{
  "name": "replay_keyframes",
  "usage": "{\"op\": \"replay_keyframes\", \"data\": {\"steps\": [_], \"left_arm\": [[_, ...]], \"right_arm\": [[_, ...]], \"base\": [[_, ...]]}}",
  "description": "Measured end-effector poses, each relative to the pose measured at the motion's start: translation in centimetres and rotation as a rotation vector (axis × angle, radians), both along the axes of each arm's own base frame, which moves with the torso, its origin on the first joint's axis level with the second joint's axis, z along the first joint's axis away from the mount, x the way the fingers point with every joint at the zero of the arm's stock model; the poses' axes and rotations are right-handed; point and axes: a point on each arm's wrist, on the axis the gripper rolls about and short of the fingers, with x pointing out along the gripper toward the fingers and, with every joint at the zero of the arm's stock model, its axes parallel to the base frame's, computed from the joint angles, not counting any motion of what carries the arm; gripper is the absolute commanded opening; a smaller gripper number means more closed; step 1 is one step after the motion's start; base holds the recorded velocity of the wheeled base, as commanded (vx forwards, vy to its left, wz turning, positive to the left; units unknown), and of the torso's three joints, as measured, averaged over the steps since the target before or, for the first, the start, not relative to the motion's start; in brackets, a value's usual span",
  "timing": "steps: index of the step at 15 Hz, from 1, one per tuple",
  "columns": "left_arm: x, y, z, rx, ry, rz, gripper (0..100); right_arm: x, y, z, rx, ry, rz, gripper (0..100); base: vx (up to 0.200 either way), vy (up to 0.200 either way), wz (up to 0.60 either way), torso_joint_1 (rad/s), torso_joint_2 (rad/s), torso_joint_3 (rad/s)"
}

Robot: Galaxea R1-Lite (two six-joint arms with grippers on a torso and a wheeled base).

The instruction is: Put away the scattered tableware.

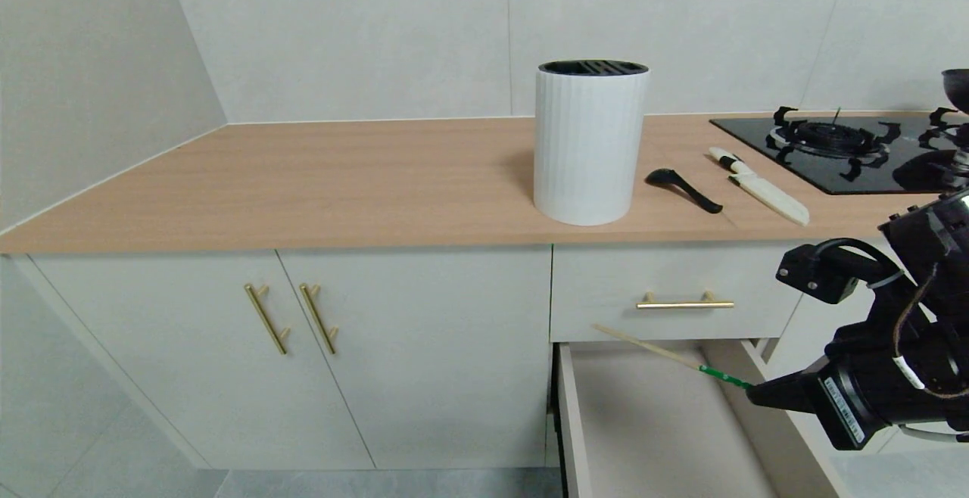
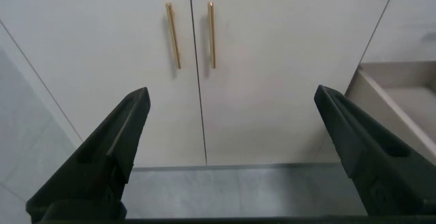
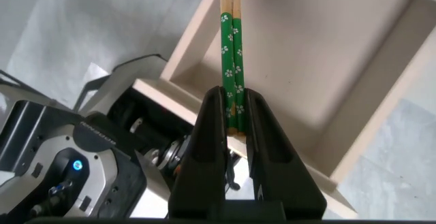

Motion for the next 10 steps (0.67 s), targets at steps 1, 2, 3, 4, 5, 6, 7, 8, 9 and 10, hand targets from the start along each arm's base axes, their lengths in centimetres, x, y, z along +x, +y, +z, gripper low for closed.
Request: {"op": "replay_keyframes", "data": {"steps": [1, 2, 3, 4, 5, 6, 7, 8, 9, 10], "left_arm": [[0.0, 0.0, 0.0, 0.0, 0.0, 0.0, 100], [0.0, 0.0, 0.01, 0.0, -0.001, 0.0, 100], [0.0, 0.0, -0.01, 0.0, 0.001, 0.0, 100], [0.0, 0.0, 0.0, 0.0, 0.0, 0.0, 100], [0.0, 0.0, 0.0, 0.0, 0.0, 0.0, 100], [0.0, 0.0, 0.0, 0.0, 0.0, 0.0, 100], [0.0, 0.0, 0.0, 0.0, 0.0, 0.0, 100], [0.0, 0.0, 0.0, 0.0, 0.0, 0.0, 100], [0.0, 0.0, -0.01, 0.0, 0.001, 0.0, 100], [0.0, 0.0, 0.0, 0.0, 0.0, 0.0, 100]], "right_arm": [[0.09, 0.04, -0.12, -0.003, 0.006, 0.0, 0], [0.17, 0.08, -0.23, -0.005, 0.01, 0.0, 0], [0.22, 0.11, -0.29, -0.006, 0.013, 0.0, 0], [0.29, 0.14, -0.35, -0.008, 0.015, 0.0, 0], [0.33, 0.16, -0.42, -0.009, 0.018, -0.001, 0], [0.37, 0.18, -0.45, -0.009, 0.019, -0.001, 0], [0.4, 0.2, -0.47, -0.01, 0.021, 0.0, 0], [0.41, 0.2, -0.49, -0.011, 0.021, -0.001, 0], [0.43, 0.21, -0.5, -0.011, 0.021, -0.001, 0], [0.45, 0.22, -0.49, -0.011, 0.02, -0.001, 0]], "base": [[0.0, 0.0, 0.0, -0.163, 0.47, 0.295], [0.0, 0.0, 0.0, -0.159, 0.46, 0.3], [0.0, 0.0, 0.0, -0.149, 0.46, 0.295], [0.0, 0.0, 0.0, -0.139, 0.45, 0.3], [0.0, 0.0, 0.0, -0.134, 0.46, 0.315], [0.0, 0.0, 0.0, -0.124, 0.45, 0.32], [0.0, 0.0, 0.0, -0.11, 0.45, 0.344], [0.0, 0.0, 0.0, -0.1, 0.45, 0.334], [0.0, 0.0, 0.0, -0.032, 0.3, 0.227], [0.0, 0.0, 0.0, -0.036, 0.17, 0.124]]}}
